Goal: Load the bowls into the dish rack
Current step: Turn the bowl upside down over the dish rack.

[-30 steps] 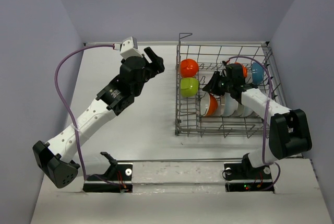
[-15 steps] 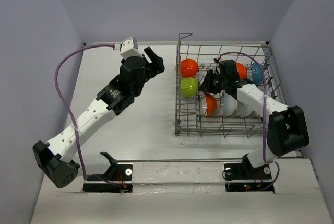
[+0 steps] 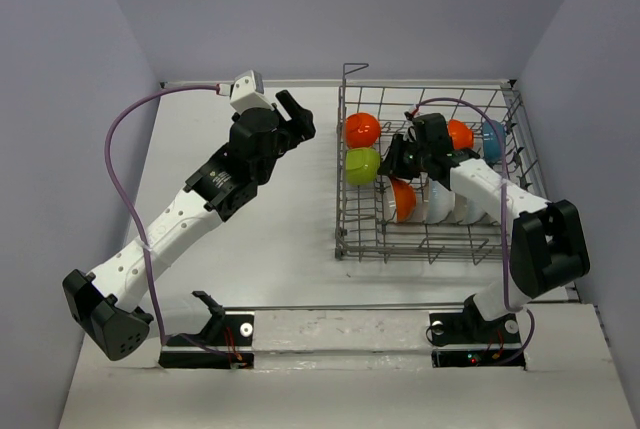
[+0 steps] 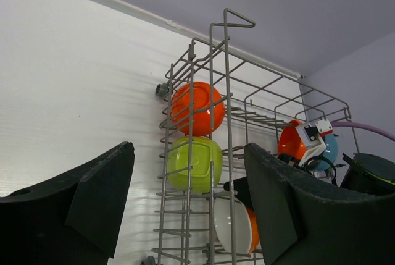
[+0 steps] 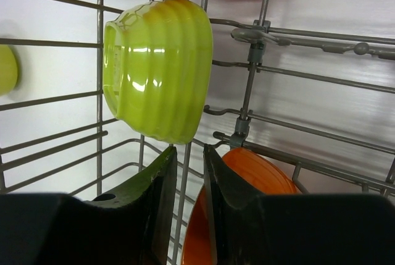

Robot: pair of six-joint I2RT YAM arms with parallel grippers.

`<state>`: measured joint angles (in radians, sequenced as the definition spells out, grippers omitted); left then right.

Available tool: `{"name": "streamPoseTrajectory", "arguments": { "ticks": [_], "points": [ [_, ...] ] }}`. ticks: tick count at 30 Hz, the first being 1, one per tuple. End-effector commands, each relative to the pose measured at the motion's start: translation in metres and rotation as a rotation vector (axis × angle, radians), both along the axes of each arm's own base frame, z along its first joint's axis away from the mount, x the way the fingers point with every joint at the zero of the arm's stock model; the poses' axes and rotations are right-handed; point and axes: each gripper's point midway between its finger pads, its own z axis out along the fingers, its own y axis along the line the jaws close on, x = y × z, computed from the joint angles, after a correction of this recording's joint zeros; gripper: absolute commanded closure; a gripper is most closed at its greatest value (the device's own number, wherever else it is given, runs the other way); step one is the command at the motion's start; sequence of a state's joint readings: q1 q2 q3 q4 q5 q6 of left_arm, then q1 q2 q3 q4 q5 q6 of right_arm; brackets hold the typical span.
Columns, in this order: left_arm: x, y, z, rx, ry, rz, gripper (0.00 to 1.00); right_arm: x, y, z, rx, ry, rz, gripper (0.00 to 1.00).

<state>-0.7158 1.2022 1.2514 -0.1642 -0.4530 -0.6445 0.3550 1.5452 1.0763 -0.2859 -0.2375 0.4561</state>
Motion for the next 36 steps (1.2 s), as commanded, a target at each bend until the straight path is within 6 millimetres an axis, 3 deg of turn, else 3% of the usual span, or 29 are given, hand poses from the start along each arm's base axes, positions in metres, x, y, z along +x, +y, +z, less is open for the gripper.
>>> {"name": "streamPoseTrajectory", "arguments": {
  "ticks": [1, 14, 19, 23, 27, 36],
  "points": [
    [0.001, 0.005, 0.014, -0.015, -0.040, 0.018, 0.20, 0.000, 0.000, 0.018, -0.015, -0.024, -0.003, 0.70],
    [0.001, 0.004, 0.013, -0.019, -0.038, 0.012, 0.20, 0.019, -0.002, 0.072, -0.011, -0.146, -0.032, 0.66],
    [0.001, 0.005, 0.012, -0.020, -0.037, 0.014, 0.20, 0.017, 0.006, 0.082, 0.020, -0.150, 0.006, 0.66],
    [0.001, 0.004, 0.012, -0.023, -0.036, 0.012, 0.20, 0.014, 0.016, 0.077, 0.031, -0.127, 0.047, 0.66],
    [0.001, 0.003, 0.012, -0.024, -0.037, 0.010, 0.20, 0.001, 0.041, 0.066, 0.000, -0.101, 0.125, 0.67],
    [0.000, 0.004, 0.012, -0.022, -0.035, 0.013, 0.20, -0.003, 0.043, 0.044, -0.039, -0.061, 0.122, 0.67]
  ]
}}
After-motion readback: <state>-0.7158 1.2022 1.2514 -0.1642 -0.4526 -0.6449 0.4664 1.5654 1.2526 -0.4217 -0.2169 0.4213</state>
